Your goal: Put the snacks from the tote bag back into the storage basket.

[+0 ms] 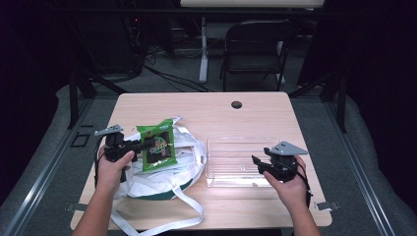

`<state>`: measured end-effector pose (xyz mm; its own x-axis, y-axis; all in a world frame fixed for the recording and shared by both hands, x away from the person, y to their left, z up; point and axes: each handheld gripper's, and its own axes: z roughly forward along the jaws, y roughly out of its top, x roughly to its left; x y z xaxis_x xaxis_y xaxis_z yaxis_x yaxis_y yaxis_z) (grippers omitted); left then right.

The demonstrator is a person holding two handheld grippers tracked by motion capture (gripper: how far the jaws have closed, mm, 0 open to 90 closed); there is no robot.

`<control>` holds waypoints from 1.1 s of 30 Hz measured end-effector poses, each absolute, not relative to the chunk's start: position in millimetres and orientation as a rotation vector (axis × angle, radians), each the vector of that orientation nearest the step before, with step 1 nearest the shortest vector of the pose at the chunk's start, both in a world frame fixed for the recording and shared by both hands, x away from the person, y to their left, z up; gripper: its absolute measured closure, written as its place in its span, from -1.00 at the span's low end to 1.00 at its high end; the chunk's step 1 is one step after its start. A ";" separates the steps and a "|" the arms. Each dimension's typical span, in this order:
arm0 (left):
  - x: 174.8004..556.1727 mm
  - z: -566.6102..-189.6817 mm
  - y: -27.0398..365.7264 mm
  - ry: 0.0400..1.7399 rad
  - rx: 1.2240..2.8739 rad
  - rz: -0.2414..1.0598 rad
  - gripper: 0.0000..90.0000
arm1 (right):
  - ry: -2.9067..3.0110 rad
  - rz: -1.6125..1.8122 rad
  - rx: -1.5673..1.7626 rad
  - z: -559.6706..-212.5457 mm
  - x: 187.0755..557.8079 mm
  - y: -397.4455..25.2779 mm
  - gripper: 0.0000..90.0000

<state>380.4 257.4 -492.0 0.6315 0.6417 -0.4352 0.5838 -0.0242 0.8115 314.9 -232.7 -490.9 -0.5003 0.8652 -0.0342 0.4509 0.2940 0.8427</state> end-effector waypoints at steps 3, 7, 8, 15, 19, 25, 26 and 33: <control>379.4 -489.4 256.5 1.005 1.693 0.075 0.61 | 2.077 1.112 1.172 -491.1 315.0 -232.8 0.02; 378.3 -486.2 254.7 0.995 1.691 0.085 0.61 | 2.078 1.112 1.171 -491.3 315.2 -232.7 0.02; 378.0 -485.5 254.2 0.993 1.689 0.087 0.61 | 2.076 1.110 1.171 -491.2 315.1 -232.8 0.02; 376.3 -478.1 247.9 0.960 1.700 0.095 0.61 | 2.075 1.114 1.172 -490.8 314.8 -233.2 0.02; 375.6 -472.1 242.3 0.938 1.700 0.094 0.61 | 2.077 1.109 1.171 -491.1 314.6 -232.0 0.02; 373.8 -459.9 231.5 0.893 1.707 0.093 0.61 | 2.083 1.106 1.166 -491.1 314.3 -231.3 0.02; 373.5 -457.3 229.3 0.885 1.703 0.092 0.61 | 2.082 1.108 1.166 -490.9 314.3 -231.6 0.02; 373.6 -448.3 220.5 0.854 1.694 0.087 0.61 | 2.070 1.087 1.159 -489.9 313.9 -231.6 0.01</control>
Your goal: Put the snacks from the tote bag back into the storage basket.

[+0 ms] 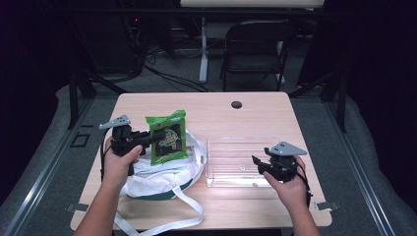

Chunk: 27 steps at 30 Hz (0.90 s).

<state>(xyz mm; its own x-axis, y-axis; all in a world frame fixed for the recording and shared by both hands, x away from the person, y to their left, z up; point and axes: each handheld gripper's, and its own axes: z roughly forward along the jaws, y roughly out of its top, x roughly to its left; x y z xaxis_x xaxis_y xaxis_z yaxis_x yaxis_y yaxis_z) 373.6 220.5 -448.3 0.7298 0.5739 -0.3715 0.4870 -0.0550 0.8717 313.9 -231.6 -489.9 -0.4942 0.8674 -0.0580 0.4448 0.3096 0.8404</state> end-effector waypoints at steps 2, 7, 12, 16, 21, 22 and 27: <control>373.7 -448.1 218.9 0.851 1.694 0.086 0.61 | 2.070 1.074 1.155 -489.0 313.8 -232.1 0.01; 374.4 -447.5 216.2 0.847 1.696 0.077 0.61 | 2.063 1.083 1.137 -489.0 313.9 -231.2 0.01; 377.0 -445.9 211.7 0.838 1.698 0.068 0.61 | 2.056 1.090 1.117 -488.8 313.9 -229.8 0.03; 379.0 -443.7 203.6 0.823 1.705 0.058 0.61 | 2.068 1.091 1.104 -488.0 313.2 -228.3 0.08; 381.4 -443.5 190.7 0.795 1.710 0.040 0.61 | 2.102 1.048 1.095 -488.9 314.0 -228.2 0.14; 381.7 -443.8 187.4 0.792 1.708 0.034 0.61 | 2.108 1.049 1.091 -488.8 314.1 -228.0 0.16; 382.6 -446.1 176.0 0.764 1.718 0.016 0.61 | 2.110 1.042 1.086 -488.9 314.0 -227.6 0.20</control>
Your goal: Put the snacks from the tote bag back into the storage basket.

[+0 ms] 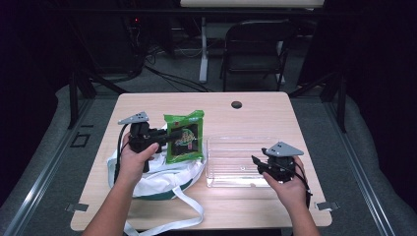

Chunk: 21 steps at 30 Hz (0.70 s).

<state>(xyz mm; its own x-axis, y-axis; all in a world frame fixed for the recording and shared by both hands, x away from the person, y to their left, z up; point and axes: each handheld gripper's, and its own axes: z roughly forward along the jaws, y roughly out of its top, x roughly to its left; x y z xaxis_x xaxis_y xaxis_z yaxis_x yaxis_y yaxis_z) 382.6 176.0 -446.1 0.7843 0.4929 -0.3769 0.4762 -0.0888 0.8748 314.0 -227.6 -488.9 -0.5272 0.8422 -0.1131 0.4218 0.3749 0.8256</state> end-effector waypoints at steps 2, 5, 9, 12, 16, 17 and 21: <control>382.6 -447.5 172.5 0.747 1.728 0.013 0.61 | 2.112 1.051 1.087 -488.9 314.0 -227.8 0.20; 381.9 -449.0 169.0 0.732 1.732 0.002 0.61 | 2.117 1.070 1.080 -488.8 313.9 -227.4 0.22; 381.5 -448.2 168.2 0.719 1.729 -0.009 0.61 | 2.132 1.075 1.063 -488.5 314.8 -226.2 0.24; 381.1 -447.6 170.3 0.711 1.727 -0.006 0.62 | 2.147 1.090 1.061 -486.6 316.1 -226.0 0.24; 380.0 -447.1 175.1 0.706 1.728 0.001 0.62 | 2.175 1.103 1.045 -480.9 319.0 -224.3 0.25; 380.0 -447.2 176.3 0.706 1.728 0.003 0.62 | 2.180 1.107 1.039 -479.4 320.0 -223.4 0.25; 380.3 -447.6 179.9 0.701 1.729 0.002 0.62 | 2.239 1.071 0.997 -471.2 325.4 -216.3 0.25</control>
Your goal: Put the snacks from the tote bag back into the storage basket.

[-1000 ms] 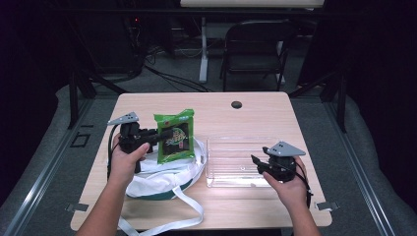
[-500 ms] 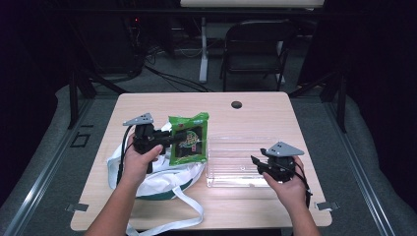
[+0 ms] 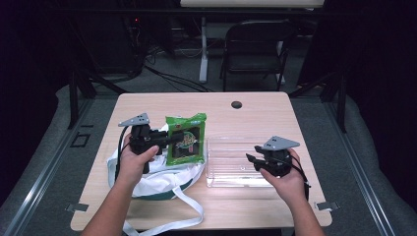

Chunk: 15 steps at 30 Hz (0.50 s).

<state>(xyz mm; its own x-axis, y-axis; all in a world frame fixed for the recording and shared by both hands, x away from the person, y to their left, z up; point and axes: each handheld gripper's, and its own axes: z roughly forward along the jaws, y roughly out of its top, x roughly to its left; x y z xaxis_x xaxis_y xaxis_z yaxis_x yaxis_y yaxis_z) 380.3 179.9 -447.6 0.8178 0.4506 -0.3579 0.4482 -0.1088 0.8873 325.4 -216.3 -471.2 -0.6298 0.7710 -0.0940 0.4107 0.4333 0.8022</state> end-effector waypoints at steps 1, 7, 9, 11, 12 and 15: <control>380.5 -447.8 180.7 0.699 1.734 0.003 0.62 | 2.250 1.064 0.988 -468.8 326.3 -215.0 0.25; 380.6 -449.5 183.8 0.705 1.743 0.009 0.62 | 2.327 1.069 0.919 -450.5 335.7 -204.6 0.25; 380.4 -449.4 185.7 0.709 1.735 0.012 0.62 | 2.356 1.061 0.896 -446.4 338.4 -201.7 0.25; 380.4 -449.4 187.7 0.713 1.731 0.014 0.62 | 2.381 1.048 0.878 -441.3 341.1 -198.5 0.25; 380.3 -449.6 188.5 0.714 1.730 0.015 0.62 | 2.389 1.048 0.872 -439.9 342.1 -197.7 0.25; 380.6 -450.4 189.9 0.716 1.736 0.017 0.62 | 2.421 1.050 0.850 -434.9 346.3 -194.1 0.25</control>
<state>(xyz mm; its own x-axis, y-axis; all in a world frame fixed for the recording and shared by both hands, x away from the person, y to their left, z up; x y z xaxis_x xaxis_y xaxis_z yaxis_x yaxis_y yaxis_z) 380.6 189.9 -450.4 0.8106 0.4675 -0.3527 0.4505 -0.1129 0.8856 346.3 -194.1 -434.9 -0.7512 0.6538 -0.0907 0.3806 0.5413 0.7498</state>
